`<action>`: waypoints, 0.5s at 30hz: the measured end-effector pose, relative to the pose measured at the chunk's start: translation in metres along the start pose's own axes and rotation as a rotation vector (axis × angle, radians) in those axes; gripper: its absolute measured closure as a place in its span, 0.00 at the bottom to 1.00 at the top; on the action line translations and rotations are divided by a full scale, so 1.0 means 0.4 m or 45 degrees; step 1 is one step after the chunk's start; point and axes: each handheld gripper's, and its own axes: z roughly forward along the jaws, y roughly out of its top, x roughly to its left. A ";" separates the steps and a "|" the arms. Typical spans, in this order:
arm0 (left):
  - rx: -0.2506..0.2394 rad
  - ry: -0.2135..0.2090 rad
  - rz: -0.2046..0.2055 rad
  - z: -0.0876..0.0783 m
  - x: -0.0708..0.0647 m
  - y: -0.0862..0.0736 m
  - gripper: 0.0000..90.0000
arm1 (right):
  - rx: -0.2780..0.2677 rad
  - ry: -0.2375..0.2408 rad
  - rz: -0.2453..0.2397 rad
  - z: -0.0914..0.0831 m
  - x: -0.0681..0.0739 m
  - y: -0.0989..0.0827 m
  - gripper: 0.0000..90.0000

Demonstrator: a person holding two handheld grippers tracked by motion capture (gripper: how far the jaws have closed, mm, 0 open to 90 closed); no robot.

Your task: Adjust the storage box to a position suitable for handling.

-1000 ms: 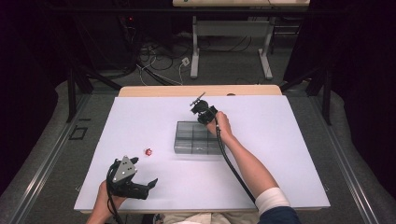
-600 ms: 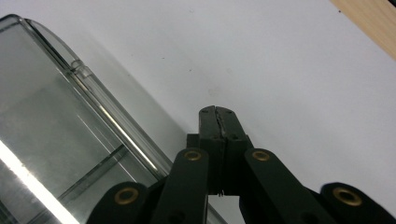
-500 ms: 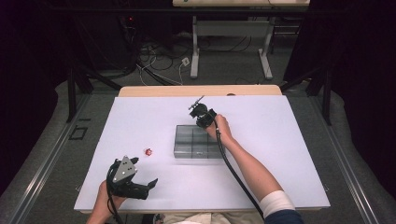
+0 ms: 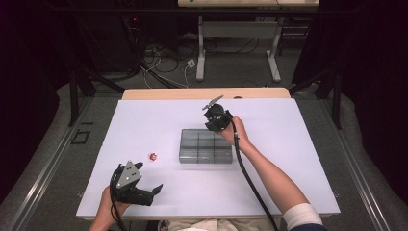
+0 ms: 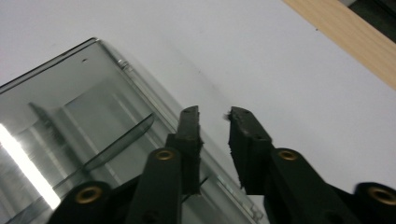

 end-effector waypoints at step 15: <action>0.007 0.005 0.002 0.001 0.000 0.000 0.00 | -0.030 0.132 0.071 -0.096 -0.007 -0.110 0.41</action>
